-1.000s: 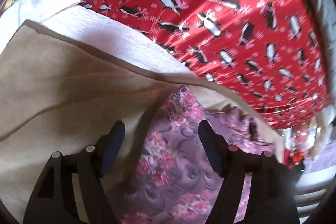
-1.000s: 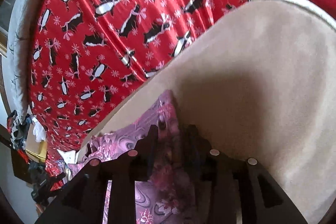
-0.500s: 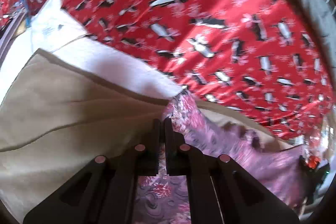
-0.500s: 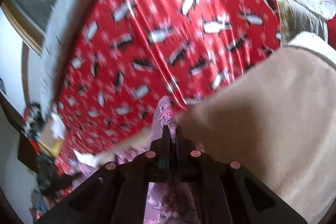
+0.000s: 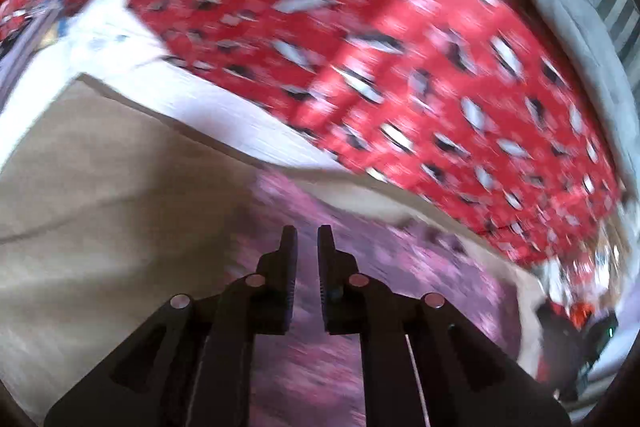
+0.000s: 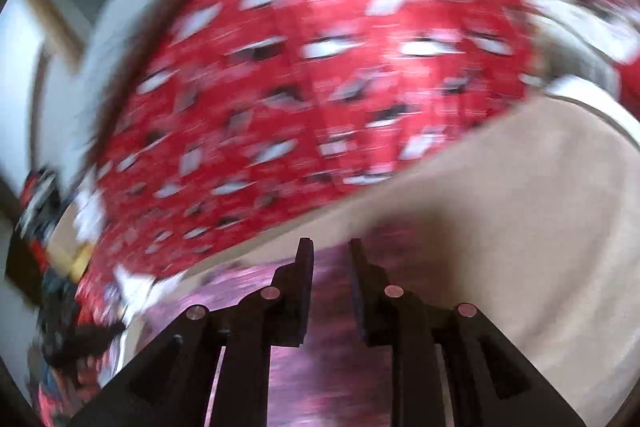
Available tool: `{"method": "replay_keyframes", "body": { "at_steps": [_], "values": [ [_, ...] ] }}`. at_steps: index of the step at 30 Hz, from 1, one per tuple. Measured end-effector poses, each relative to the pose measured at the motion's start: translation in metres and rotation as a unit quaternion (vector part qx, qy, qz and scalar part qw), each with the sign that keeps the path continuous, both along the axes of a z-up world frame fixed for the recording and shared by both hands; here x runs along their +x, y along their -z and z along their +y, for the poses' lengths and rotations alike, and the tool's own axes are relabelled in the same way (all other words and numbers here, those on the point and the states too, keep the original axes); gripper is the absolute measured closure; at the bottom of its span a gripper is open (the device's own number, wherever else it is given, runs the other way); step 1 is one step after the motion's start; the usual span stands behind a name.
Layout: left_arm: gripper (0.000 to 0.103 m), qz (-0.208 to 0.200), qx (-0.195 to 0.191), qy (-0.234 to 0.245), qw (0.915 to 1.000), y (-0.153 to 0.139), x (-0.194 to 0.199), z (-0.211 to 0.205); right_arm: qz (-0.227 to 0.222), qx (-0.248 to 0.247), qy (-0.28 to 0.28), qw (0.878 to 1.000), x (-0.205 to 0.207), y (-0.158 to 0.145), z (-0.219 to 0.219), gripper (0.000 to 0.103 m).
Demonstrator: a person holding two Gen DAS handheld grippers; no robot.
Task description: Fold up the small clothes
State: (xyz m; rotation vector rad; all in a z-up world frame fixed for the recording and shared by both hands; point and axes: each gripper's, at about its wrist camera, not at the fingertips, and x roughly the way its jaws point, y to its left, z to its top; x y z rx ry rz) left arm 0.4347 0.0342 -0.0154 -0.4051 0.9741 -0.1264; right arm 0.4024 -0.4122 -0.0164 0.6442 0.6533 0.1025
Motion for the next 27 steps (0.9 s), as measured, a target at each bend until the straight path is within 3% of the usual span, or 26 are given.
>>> {"method": "replay_keyframes", "body": {
  "at_steps": [4, 6, 8, 10, 13, 15, 17, 18, 20, 21, 23, 24, 26, 27],
  "values": [
    [0.093, 0.044, 0.039, 0.048, 0.9971, 0.031, 0.001, -0.050, 0.034, -0.020, -0.091, 0.995, 0.020, 0.017, 0.076, 0.082],
    [0.093, 0.067, 0.053, 0.041, 0.9955, 0.053, -0.002, -0.052, 0.056, -0.041, -0.105, 0.992, 0.023, 0.030, 0.095, 0.085],
    [0.093, 0.054, 0.041, 0.039, 0.9969, 0.060, -0.005, -0.043, 0.076, -0.060, -0.093, 0.991, 0.022, 0.043, 0.095, 0.091],
    [0.094, 0.052, 0.020, 0.040, 0.9976, 0.059, -0.008, -0.031, 0.075, -0.031, -0.062, 0.995, 0.010, 0.052, 0.069, 0.103],
    [0.099, 0.061, -0.005, 0.030, 0.9977, 0.064, -0.012, -0.016, 0.072, 0.024, 0.014, 0.997, -0.015, 0.059, 0.009, 0.103],
    [0.101, 0.070, -0.030, 0.017, 0.9970, 0.068, -0.017, -0.008, 0.091, 0.011, 0.073, 0.993, -0.032, 0.061, -0.021, 0.103],
    [0.101, 0.081, -0.048, 0.007, 0.9955, 0.067, -0.020, -0.003, 0.103, 0.037, 0.095, 0.989, -0.046, 0.065, -0.049, 0.103],
    [0.101, 0.088, -0.048, -0.001, 0.9950, 0.063, -0.027, -0.002, 0.109, 0.062, 0.101, 0.987, -0.055, 0.066, -0.062, 0.094],
    [0.098, 0.083, -0.046, -0.001, 0.9955, 0.053, -0.040, -0.003, 0.098, 0.075, 0.105, 0.987, -0.071, 0.055, -0.071, 0.093],
    [0.097, 0.074, -0.049, 0.002, 0.9961, 0.047, -0.053, -0.005, 0.063, 0.080, 0.086, 0.991, -0.085, 0.041, -0.071, 0.093],
    [0.080, 0.063, -0.052, -0.004, 0.9966, 0.046, -0.076, -0.006, 0.018, 0.103, 0.034, 0.994, -0.098, 0.025, -0.059, 0.091],
    [0.075, 0.066, -0.047, -0.010, 0.9967, 0.051, -0.081, -0.007, 0.006, 0.108, 0.009, 0.994, -0.106, 0.020, -0.052, 0.085],
    [0.073, 0.082, -0.035, -0.012, 0.9959, 0.069, -0.093, -0.012, 0.007, 0.094, -0.033, 0.995, -0.112, 0.022, -0.033, 0.077],
    [0.073, 0.072, -0.028, -0.010, 0.9970, 0.072, -0.097, -0.014, 0.041, 0.057, -0.052, 0.996, -0.111, 0.033, -0.020, 0.078]
  ]
}}
